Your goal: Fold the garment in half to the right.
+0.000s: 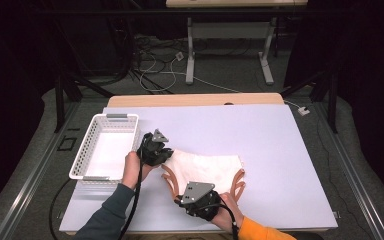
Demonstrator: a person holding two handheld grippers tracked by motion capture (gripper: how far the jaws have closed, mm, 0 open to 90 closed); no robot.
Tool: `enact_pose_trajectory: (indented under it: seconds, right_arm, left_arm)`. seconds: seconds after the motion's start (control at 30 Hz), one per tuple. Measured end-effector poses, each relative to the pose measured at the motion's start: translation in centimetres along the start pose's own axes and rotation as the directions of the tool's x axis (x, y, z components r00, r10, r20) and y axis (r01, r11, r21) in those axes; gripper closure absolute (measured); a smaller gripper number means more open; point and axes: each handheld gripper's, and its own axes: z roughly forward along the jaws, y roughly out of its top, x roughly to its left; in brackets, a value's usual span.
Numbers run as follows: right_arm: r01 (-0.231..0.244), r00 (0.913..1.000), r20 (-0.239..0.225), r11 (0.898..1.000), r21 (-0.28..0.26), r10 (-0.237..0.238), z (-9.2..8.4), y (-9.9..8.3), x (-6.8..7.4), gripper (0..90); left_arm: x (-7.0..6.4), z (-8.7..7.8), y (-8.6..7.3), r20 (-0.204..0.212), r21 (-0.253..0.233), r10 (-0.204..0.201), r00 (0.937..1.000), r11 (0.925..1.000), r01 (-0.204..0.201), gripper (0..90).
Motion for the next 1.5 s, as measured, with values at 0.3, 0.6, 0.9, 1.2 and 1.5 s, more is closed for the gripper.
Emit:
enact_pose_trajectory:
  seconds: [0.3, 0.6, 0.9, 1.2, 1.5]
  right_arm:
    - [0.002, 0.9997, 0.026, 1.0, -0.009, -0.001, -1.2, 0.0, 0.1, 84.5]
    - [-0.021, 0.9992, 0.034, 1.0, -0.014, 0.021, -2.1, -0.6, -0.3, 84.4]
    - [-0.051, 0.9967, 0.062, 0.999, -0.013, 0.052, -3.4, -1.8, -0.7, 84.5]
    - [-0.095, 0.9895, 0.109, 0.996, -0.002, 0.094, -5.2, -3.6, -1.5, 84.4]
    - [-0.137, 0.9806, 0.145, 0.99, 0.024, 0.132, -6.5, -5.5, -2.0, 84.3]
  left_arm:
    - [-0.9, -0.1, 2.1, 0.023, -0.009, 0.044, 0.9988, 0.999, -0.044, 83.8]
    - [-2.1, 1.0, 3.8, 0.05, -0.007, 0.074, 0.996, 0.9972, -0.074, 83.5]
    - [-3.3, 2.3, 5.3, 0.071, 0.002, 0.116, 0.9907, 0.9932, -0.117, 83.6]
    - [-4.5, 3.6, 7.2, 0.089, -0.004, 0.163, 0.9826, 0.9866, -0.163, 83.6]
    - [-6.1, 5.2, 8.7, 0.108, 0.004, 0.204, 0.973, 0.9787, -0.205, 83.6]
